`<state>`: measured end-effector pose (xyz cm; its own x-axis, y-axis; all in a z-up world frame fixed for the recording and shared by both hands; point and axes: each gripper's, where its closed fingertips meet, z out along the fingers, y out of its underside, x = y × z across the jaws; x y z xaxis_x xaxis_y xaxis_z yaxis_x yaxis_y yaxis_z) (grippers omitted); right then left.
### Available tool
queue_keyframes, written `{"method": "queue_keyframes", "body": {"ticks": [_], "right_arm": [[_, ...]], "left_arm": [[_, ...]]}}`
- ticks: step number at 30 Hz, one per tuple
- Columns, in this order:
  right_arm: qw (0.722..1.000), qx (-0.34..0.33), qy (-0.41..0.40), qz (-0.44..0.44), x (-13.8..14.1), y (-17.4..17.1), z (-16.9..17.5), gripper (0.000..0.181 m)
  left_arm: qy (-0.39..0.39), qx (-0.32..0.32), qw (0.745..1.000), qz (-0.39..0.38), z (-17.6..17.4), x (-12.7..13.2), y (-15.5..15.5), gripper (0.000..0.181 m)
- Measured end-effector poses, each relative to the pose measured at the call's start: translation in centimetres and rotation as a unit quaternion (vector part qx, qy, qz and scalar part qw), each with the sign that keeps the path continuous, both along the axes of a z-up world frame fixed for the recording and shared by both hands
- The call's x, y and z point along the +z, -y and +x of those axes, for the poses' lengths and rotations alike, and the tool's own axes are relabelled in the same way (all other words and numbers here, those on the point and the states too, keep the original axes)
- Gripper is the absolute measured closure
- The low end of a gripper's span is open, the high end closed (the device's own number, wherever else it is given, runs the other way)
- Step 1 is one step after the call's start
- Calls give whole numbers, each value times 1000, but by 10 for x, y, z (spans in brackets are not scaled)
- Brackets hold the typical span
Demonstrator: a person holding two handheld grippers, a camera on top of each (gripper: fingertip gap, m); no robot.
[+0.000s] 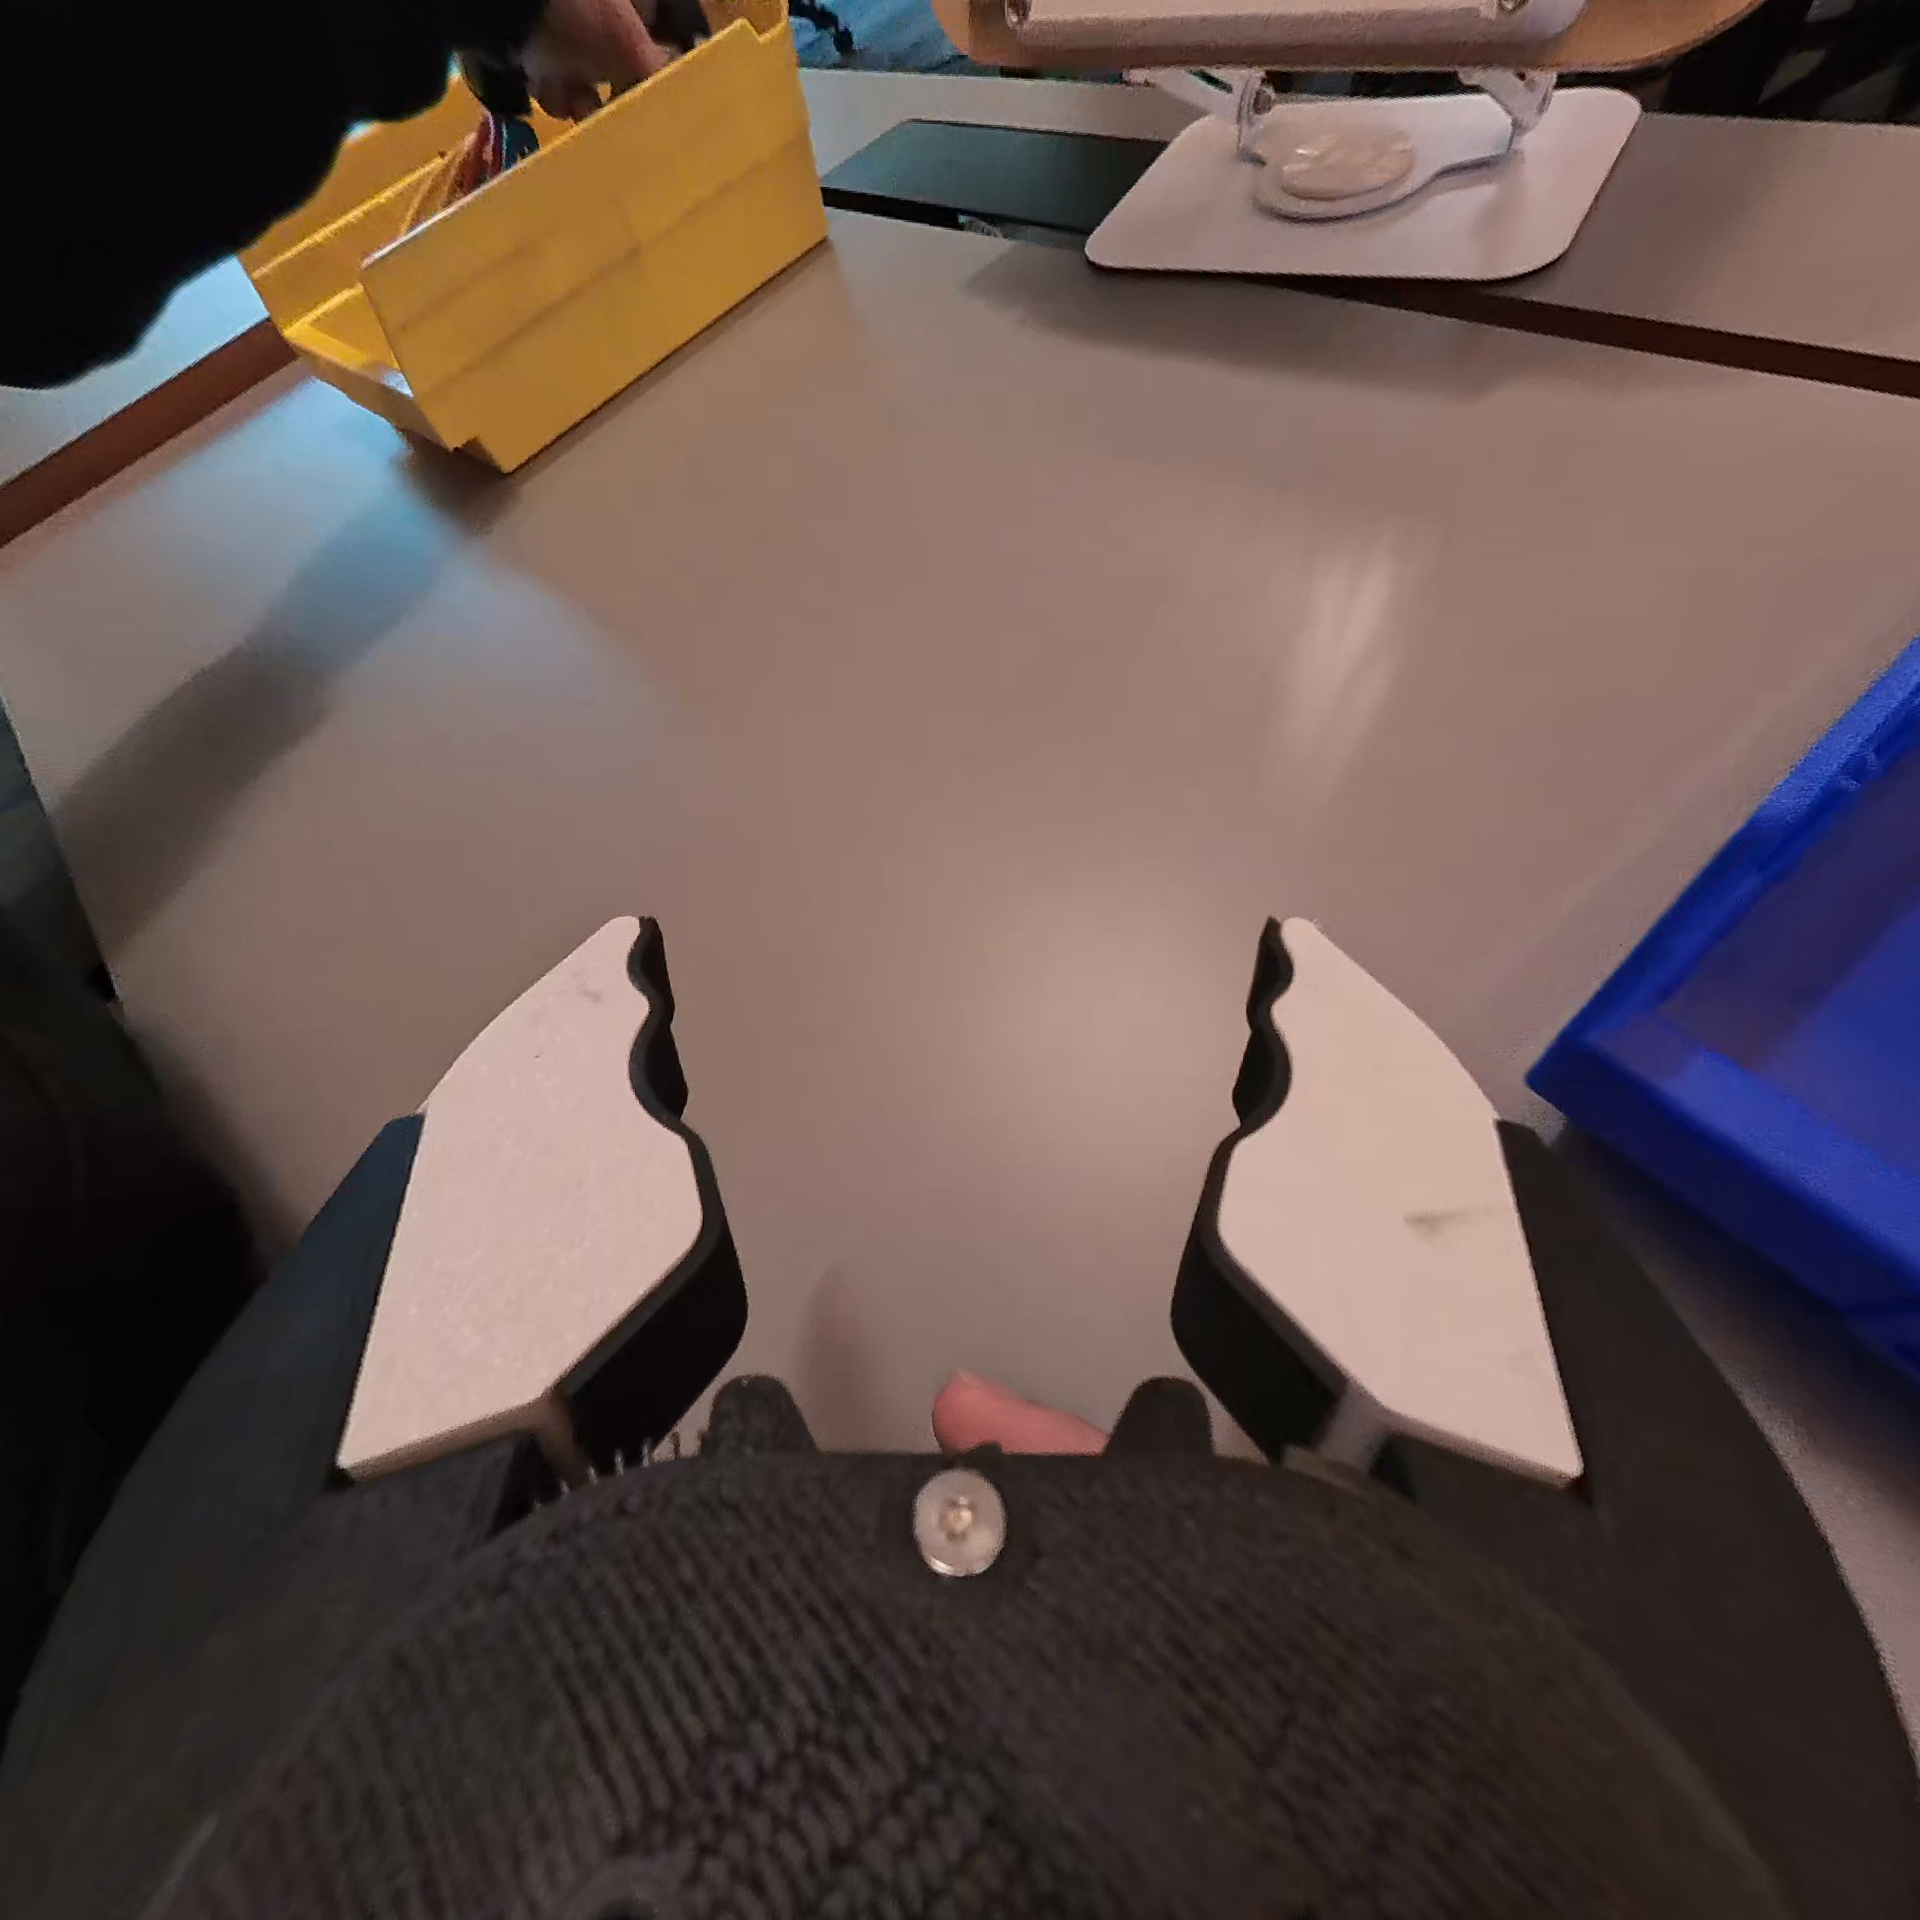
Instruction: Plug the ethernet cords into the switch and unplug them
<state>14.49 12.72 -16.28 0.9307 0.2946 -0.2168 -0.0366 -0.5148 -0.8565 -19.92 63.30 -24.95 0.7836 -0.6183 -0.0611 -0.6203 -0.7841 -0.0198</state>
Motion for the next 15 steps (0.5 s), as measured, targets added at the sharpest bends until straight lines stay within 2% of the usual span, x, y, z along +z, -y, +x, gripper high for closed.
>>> {"method": "queue_keyframes", "body": {"ticks": [2,3,6,9,12,15], "right_arm": [[1000,1,-6,9,1,-5,-4,78],[1000,3,-11,12,2,-8,-6,80],[999,14,-29,32,8,-18,-17,82],[997,43,-34,50,12,-25,-34,81],[995,77,-16,60,11,-28,-51,76],[991,113,20,64,10,-29,-65,74]], "left_arm": [[-18,-2,1000,8,-3,-4,-4,100],[-7,-6,1000,2,1,-5,-2,112],[-5,-20,1000,10,1,-4,-2,115],[17,-36,998,42,5,11,-3,115],[76,-45,993,81,13,45,-3,116],[158,-61,977,128,24,102,5,116]]}}
